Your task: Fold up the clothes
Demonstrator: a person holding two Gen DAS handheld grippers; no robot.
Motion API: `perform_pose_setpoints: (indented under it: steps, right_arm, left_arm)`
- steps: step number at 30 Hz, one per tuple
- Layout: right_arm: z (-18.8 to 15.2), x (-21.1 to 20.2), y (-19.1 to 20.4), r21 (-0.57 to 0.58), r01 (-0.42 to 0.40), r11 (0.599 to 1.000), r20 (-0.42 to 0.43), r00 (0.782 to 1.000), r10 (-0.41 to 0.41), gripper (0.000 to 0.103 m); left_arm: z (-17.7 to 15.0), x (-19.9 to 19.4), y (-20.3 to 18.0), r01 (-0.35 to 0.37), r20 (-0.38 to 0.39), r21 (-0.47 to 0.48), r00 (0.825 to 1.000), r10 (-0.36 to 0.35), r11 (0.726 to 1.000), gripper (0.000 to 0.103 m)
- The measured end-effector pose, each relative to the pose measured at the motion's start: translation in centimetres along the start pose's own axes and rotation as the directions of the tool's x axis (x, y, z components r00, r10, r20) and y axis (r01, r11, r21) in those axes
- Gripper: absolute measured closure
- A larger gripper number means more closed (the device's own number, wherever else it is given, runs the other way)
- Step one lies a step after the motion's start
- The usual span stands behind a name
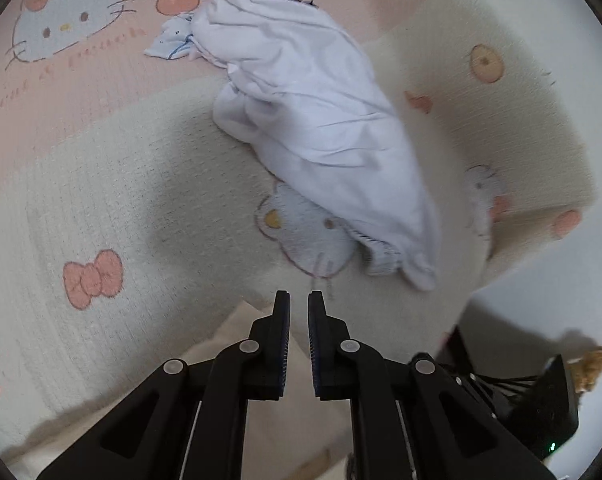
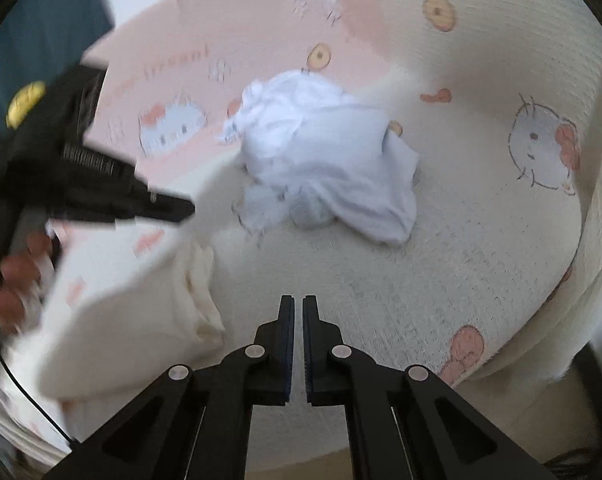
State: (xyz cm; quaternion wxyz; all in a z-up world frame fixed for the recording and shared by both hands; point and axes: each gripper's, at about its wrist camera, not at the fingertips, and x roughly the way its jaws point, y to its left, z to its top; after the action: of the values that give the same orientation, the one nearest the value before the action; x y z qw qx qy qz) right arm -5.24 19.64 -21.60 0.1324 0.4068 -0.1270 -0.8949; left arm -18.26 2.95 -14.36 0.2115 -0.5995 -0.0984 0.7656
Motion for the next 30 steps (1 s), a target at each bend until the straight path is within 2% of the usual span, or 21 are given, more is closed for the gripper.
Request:
perform_pose_setpoints:
  steps: [1, 5, 8, 11, 12, 13, 14, 15, 16, 18, 21, 25, 28, 30]
  right_arm:
    - [0.3, -0.3, -0.2, 0.026, -0.021, 0.999, 0.01, 1.0, 0.021, 0.101]
    - [0.8, 0.5, 1.7, 0.013, -0.075, 0.997, -0.056, 0.996, 0.076, 0.101]
    - [1.0, 0.9, 3.2, 0.01, -0.116, 0.993, -0.089, 0.989, 0.116, 0.1]
    - [1.0, 0.9, 5.2, -0.042, -0.114, 0.993, -0.11, 0.988, 0.109, 0.098]
    - [1.0, 0.7, 5.6, -0.044, -0.119, 0.992, -0.107, 0.988, 0.113, 0.09]
    - [1.0, 0.5, 6.0, -0.046, -0.123, 0.991, -0.103, 0.988, 0.118, 0.076]
    - [1.1, 0.3, 6.4, -0.048, -0.128, 0.991, -0.099, 0.988, 0.122, 0.068]
    - [1.1, 0.1, 6.8, -0.049, -0.133, 0.99, -0.094, 0.987, 0.128, 0.055]
    - [1.2, -0.3, 7.1, -0.043, -0.148, 0.988, -0.083, 0.986, 0.144, 0.05]
    - [1.3, -0.8, 7.8, -0.035, -0.173, 0.984, -0.063, 0.983, 0.171, 0.049]
    - [1.5, -1.0, 9.1, -0.034, -0.208, 0.978, -0.073, 0.976, 0.205, 0.044]
    - [1.3, -0.9, 11.6, -0.047, -0.239, 0.97, -0.106, 0.967, 0.233, 0.044]
    - [1.3, -0.8, 13.6, -0.048, -0.275, 0.96, -0.141, 0.954, 0.266, 0.043]
    - [1.2, -0.7, 15.0, -0.044, -0.314, 0.948, -0.168, 0.938, 0.303, 0.043]
  left_arm:
    - [-0.1, -0.4, 0.2, 0.011, 0.007, -0.004, 1.0, -0.011, 1.0, 0.095]
    - [-0.4, -0.7, 1.7, 0.018, -0.011, -0.066, 1.0, -0.019, 0.998, 0.094]
    - [-2.0, -0.8, 3.6, 0.046, -0.018, -0.164, 0.999, -0.049, 0.985, 0.093]
    - [-3.9, -1.7, 6.2, 0.02, 0.025, -0.265, 1.0, -0.014, 0.964, 0.091]
    - [-4.9, -2.3, 6.9, 0.025, 0.028, -0.292, 0.999, -0.017, 0.956, 0.088]
    - [-6.0, -2.9, 7.5, 0.03, 0.032, -0.319, 0.999, -0.021, 0.947, 0.079]
    - [-6.7, -3.6, 8.6, 0.054, 0.045, -0.352, 0.998, -0.041, 0.934, 0.065]
    - [-7.9, -4.4, 10.0, 0.11, 0.075, -0.398, 0.993, -0.087, 0.911, 0.057]
    - [-8.9, -4.9, 11.1, 0.164, 0.112, -0.439, 0.986, -0.127, 0.883, 0.051]
    - [-11.6, -6.8, 13.8, 0.246, 0.195, -0.537, 0.967, -0.164, 0.807, 0.051]
    - [-15.1, -9.6, 16.7, 0.252, 0.273, -0.625, 0.957, -0.096, 0.739, 0.051]
    - [-20.2, -13.7, 19.6, 0.22, 0.321, -0.69, 0.947, 0.02, 0.69, 0.051]
    - [-23.8, -16.5, 20.8, 0.139, 0.319, -0.7, 0.939, 0.132, 0.7, 0.051]
    - [-26.2, -18.3, 21.4, 0.114, 0.334, -0.701, 0.925, 0.183, 0.704, 0.051]
